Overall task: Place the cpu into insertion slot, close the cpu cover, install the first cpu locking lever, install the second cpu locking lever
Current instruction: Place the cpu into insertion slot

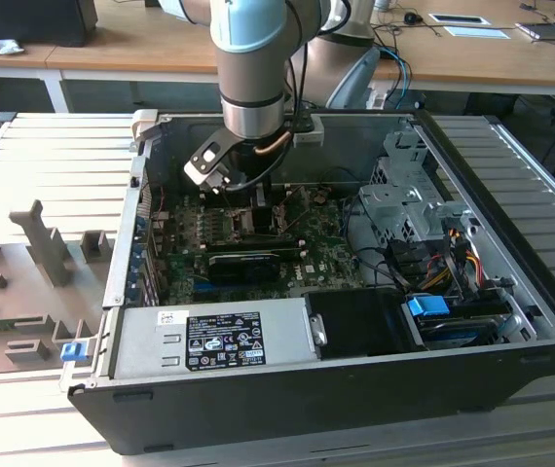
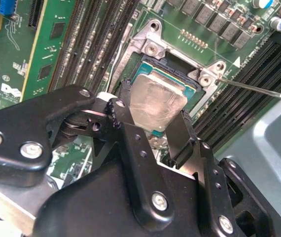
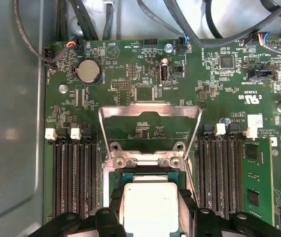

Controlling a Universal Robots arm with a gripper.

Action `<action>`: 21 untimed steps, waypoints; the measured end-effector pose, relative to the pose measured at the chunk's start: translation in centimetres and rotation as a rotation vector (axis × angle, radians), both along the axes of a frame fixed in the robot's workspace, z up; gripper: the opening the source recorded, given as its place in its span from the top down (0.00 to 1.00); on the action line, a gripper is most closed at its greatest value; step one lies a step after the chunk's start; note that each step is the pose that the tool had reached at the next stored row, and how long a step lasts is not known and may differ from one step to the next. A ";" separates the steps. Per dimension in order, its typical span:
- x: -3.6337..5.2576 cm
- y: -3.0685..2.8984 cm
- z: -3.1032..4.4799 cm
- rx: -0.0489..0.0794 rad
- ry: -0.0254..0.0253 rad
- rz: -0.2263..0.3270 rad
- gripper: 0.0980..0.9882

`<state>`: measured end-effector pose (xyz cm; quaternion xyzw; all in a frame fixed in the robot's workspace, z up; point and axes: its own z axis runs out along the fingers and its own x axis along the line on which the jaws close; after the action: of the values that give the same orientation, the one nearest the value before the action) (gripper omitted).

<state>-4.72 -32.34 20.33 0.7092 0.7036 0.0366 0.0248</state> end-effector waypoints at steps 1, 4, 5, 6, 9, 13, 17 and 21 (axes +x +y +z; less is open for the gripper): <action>0.00 0.01 -0.10 0.000 0.0001 0.000 0.52; 0.01 0.00 -0.15 0.000 0.0002 0.000 0.52; 0.01 0.00 -0.16 0.000 0.0002 0.000 0.52; 0.01 0.01 -0.16 0.000 0.0001 0.000 0.52; 0.01 0.01 -0.17 0.000 0.0000 0.000 0.50; 0.01 0.10 -0.18 0.001 0.0000 0.000 0.43; 0.01 0.21 -0.25 0.008 0.0001 0.000 0.43; 0.02 0.23 -0.26 0.009 0.0001 0.000 0.43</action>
<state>-4.70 -32.11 20.07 0.7093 0.7035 0.0397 0.0216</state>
